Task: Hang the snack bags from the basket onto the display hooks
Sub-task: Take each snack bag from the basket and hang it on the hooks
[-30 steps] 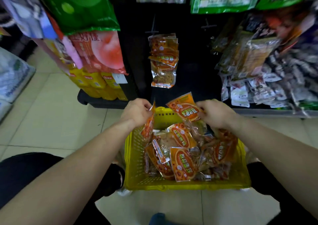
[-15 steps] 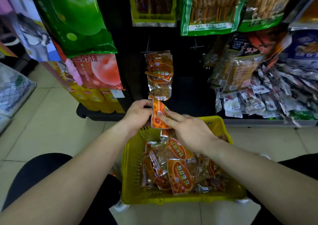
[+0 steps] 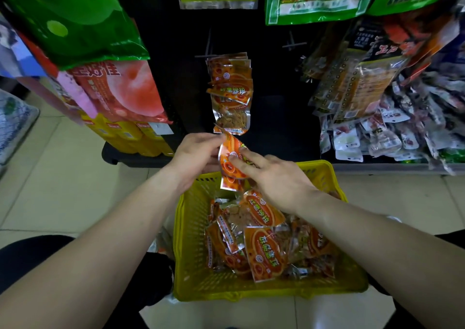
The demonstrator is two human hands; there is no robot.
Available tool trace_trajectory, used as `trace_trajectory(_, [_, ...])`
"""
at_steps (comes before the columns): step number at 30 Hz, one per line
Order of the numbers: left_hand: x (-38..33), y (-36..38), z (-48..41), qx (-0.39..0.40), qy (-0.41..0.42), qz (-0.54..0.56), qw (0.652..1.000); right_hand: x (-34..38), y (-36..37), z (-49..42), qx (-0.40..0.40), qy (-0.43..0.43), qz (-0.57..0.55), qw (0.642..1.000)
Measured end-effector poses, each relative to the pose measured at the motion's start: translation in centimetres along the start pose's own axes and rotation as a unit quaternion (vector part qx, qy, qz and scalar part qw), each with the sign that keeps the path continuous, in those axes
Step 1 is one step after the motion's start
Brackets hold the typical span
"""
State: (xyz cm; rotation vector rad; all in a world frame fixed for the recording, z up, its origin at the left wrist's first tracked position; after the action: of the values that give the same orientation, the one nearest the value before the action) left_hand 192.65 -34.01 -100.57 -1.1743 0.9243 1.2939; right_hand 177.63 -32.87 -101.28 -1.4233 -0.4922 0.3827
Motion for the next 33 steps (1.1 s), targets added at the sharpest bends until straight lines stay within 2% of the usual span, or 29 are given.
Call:
trace_trajectory(5, [-1.2, -0.5, -0.3, 0.03, 0.071, -0.183, 0.98, 0.7, -0.2, 0.1, 0.027, -0.045, -0.037, 0.998])
trace_trajectory(7, [-1.8, -0.1, -0.1, 0.063, 0.101, -0.244, 0.962, -0.1, -1.4, -0.1, 0.014, -0.027, -0.079, 0.996])
trace_trajectory(9, [-2.4, 0.6, 0.4, 0.103, 0.121, -0.274, 0.949, -1.4, -3.4, -0.5, -0.046, 0.006, -0.118, 0.992])
trace_trajectory(11, [-2.9, 1.5, 0.9, 0.143, 0.15, -0.304, 0.93, -2.1, -4.9, -0.7, -0.096, 0.023, -0.102, 0.99])
trace_trajectory(14, [-3.4, 2.6, 1.7, 0.202, 0.172, -0.322, 0.909, -1.6, -5.3, -0.8, -0.082, 0.0, -0.038, 0.996])
trace_trajectory(16, [-3.7, 3.1, 2.0, 0.221, 0.186, -0.328, 0.899, -1.0, -5.1, -1.0, -0.048, -0.029, -0.046, 0.997])
trace_trajectory(20, [-4.2, 2.7, 1.8, 0.202, 0.19, -0.292, 0.915, -2.3, -4.4, -1.6, 0.052, 0.005, -0.169, 0.984])
trace_trajectory(25, [-3.7, 1.4, 1.2, 0.174, 0.178, -0.316, 0.915, -5.2, -3.7, -1.8, 0.102, 0.055, -0.308, 0.944])
trace_trajectory(33, [-3.5, 1.6, 1.1, 0.155, 0.162, -0.276, 0.935, -6.3, -3.9, -2.3, 0.082, 0.076, -0.313, 0.943])
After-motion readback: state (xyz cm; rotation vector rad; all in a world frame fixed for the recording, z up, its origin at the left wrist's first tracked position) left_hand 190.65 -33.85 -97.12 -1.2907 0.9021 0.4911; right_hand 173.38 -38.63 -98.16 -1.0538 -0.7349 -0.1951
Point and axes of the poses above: each hand's wrist, its own z-axis away from the middle knuckle, its own y-axis out of the palm, x = y × z, the point moved 9 cm from there along -z, towards the middle knuckle, and after that the axes turned 14 degrees about y, right-handed, at the moved point
